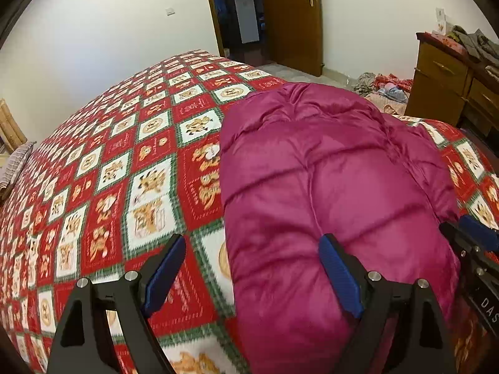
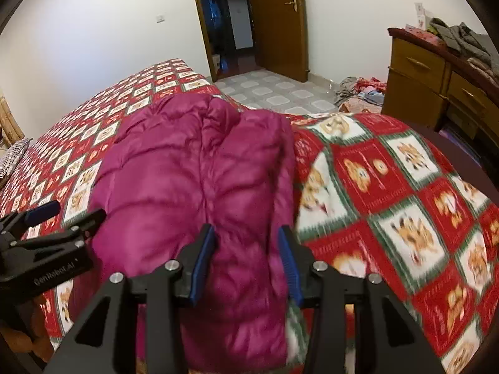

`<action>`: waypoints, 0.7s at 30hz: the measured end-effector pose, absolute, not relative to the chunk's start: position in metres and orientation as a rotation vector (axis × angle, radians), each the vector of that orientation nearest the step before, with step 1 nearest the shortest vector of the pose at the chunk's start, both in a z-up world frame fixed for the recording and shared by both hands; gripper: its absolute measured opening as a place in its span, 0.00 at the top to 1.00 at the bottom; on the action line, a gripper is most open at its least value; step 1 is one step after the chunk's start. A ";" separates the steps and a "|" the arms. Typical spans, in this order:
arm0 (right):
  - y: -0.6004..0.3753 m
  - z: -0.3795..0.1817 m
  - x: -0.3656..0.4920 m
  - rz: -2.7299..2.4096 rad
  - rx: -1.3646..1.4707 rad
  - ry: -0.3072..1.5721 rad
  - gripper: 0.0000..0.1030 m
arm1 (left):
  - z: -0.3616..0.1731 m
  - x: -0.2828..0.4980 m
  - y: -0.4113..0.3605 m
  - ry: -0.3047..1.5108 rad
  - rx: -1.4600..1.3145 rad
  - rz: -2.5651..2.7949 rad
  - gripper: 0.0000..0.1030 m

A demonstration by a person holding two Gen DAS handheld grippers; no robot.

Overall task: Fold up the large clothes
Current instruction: 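Open both grippers and pull them back from the folded jacket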

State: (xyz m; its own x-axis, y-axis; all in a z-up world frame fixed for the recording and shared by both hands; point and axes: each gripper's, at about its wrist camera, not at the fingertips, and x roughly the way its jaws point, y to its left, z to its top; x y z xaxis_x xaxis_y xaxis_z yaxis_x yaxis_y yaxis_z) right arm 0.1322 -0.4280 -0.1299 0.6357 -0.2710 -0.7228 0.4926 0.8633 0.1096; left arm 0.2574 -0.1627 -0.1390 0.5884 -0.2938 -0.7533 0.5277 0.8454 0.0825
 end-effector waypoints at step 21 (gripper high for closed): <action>-0.370 -0.124 0.070 -0.527 0.315 0.717 0.38 | -0.149 0.158 -0.101 0.779 0.290 -0.486 0.15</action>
State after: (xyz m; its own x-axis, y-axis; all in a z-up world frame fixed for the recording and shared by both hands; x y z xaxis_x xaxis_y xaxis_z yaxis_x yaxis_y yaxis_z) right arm 0.0703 -0.3700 -0.1244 0.6325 -0.3476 -0.6922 0.5570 0.8251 0.0946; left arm 0.1579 -0.1007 -0.1493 0.6097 -0.3097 -0.7296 0.5190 0.8517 0.0722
